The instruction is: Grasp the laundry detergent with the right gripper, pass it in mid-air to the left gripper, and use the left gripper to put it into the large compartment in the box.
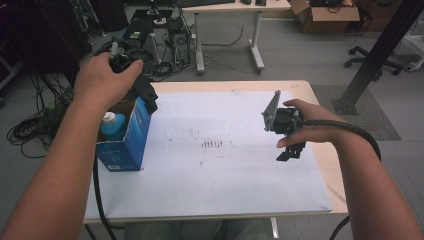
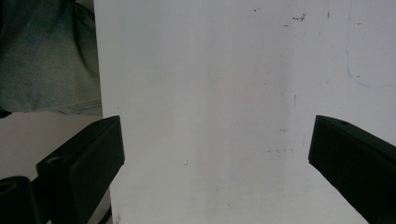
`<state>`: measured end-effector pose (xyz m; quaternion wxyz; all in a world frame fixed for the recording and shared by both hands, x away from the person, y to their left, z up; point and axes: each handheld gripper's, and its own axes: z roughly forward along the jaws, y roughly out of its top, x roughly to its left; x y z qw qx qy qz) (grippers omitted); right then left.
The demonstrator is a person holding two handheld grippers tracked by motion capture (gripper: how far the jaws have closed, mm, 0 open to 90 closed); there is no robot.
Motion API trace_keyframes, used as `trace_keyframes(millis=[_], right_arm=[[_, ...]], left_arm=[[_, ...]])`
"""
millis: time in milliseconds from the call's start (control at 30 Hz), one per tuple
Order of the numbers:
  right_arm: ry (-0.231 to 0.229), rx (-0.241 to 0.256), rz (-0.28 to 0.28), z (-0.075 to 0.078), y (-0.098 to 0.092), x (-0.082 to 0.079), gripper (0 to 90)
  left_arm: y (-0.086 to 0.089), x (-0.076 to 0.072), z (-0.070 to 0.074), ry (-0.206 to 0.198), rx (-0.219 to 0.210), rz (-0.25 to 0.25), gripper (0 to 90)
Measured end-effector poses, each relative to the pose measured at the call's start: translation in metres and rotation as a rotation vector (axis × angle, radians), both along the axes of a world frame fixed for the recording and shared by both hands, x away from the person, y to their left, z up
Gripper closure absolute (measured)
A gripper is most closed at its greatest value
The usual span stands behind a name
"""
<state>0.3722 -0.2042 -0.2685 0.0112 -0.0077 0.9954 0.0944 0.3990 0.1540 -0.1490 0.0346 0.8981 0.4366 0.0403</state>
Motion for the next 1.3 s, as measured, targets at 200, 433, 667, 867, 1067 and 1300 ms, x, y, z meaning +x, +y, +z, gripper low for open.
trace_keyframes(millis=[200,433,667,867,1067,1300], right_arm=[[0.007,0.002,0.006,-0.001,0.001,0.000,3.5],[0.013,0.001,0.017,0.000,0.004,0.001,3.6],[0.018,0.005,0.019,0.000,0.006,0.002,3.6],[0.021,0.004,0.026,0.001,0.008,0.004,3.6],[0.023,0.002,0.022,0.000,0.009,0.003,3.6],[0.016,0.004,0.022,0.003,0.012,0.000,3.5]], left_arm=[[-0.012,0.000,0.005,0.001,0.011,-0.066,4.5],[-0.029,-0.001,0.003,0.015,0.029,-0.226,4.6],[-0.046,-0.005,-0.004,0.050,0.027,-0.368,4.6],[-0.055,-0.008,-0.007,0.078,0.026,-0.473,4.5],[-0.060,-0.013,-0.010,0.102,-0.008,-0.582,4.6],[-0.057,-0.013,-0.016,0.085,-0.046,-0.622,4.5]])
